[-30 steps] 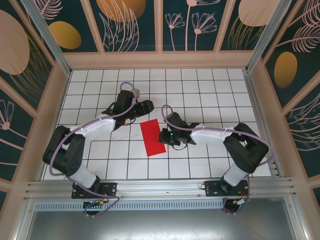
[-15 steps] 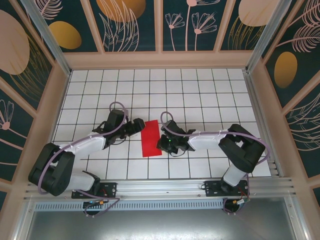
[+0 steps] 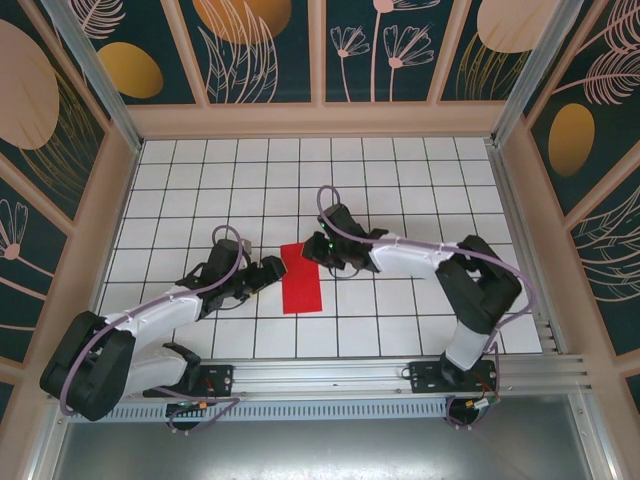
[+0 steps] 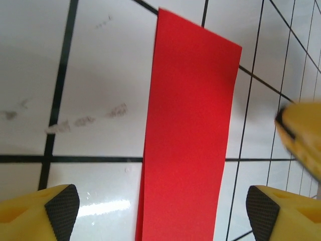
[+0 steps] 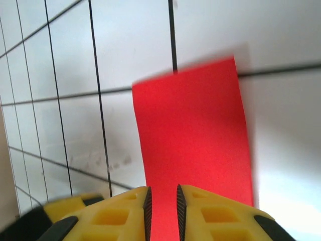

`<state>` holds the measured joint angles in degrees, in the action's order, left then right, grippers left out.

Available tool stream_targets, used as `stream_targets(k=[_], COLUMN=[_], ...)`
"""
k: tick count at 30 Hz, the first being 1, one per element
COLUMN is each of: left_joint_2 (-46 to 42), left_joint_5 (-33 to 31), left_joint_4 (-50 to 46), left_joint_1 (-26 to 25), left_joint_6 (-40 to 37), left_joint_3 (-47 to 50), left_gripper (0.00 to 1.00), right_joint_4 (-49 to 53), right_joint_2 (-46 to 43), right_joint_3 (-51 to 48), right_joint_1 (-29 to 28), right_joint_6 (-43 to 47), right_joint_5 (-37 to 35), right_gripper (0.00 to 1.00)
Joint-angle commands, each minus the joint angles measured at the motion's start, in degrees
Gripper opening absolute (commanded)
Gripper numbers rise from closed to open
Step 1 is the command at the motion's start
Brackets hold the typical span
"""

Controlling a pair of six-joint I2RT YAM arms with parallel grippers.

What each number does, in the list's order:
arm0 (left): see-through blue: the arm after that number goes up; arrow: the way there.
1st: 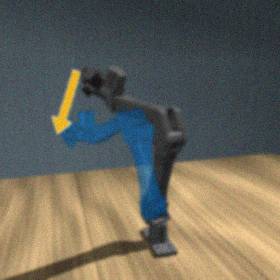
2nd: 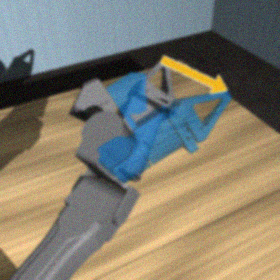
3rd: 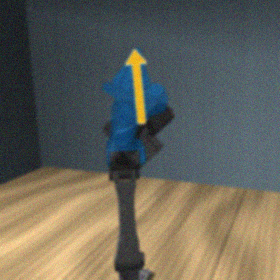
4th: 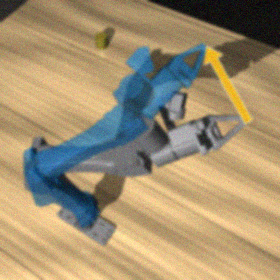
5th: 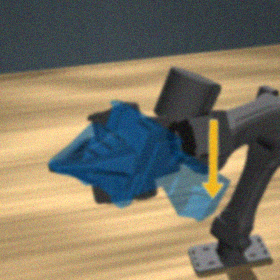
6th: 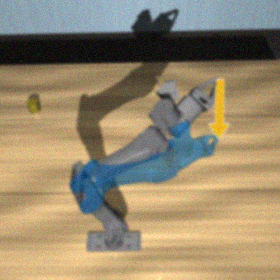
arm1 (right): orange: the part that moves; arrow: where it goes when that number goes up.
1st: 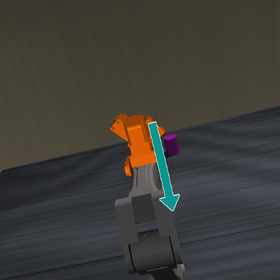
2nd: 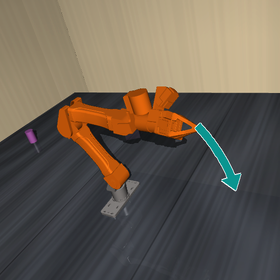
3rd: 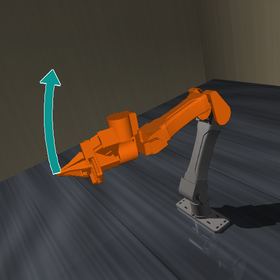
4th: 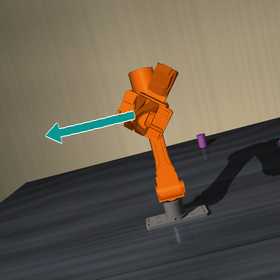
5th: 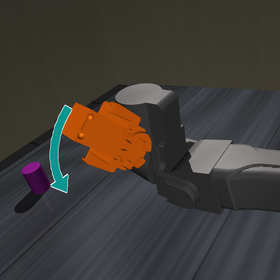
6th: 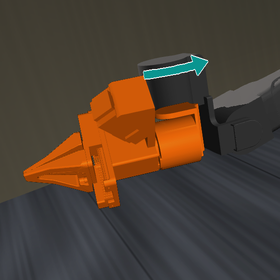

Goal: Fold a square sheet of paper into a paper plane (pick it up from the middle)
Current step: Rotate the square sheet of paper at the center of the table.

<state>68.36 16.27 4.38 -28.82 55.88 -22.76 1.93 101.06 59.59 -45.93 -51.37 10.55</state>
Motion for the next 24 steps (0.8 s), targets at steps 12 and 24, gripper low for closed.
stream_targets(k=[12,24], left_joint_2=[-2.44,-0.28], left_joint_5=[4.54,9.47], left_joint_4=[-1.07,6.22], left_joint_1=[-5.65,-6.78], left_joint_6=[9.83,11.91], left_joint_3=[2.84,5.51], left_gripper=[0.80,0.67], right_joint_4=[3.44,2.05], right_joint_2=[12.24,13.96], right_joint_3=[5.11,3.25], right_joint_1=[4.81,4.80], right_joint_6=[3.67,2.81], right_joint_5=[2.70,4.13], right_gripper=[0.22,0.22])
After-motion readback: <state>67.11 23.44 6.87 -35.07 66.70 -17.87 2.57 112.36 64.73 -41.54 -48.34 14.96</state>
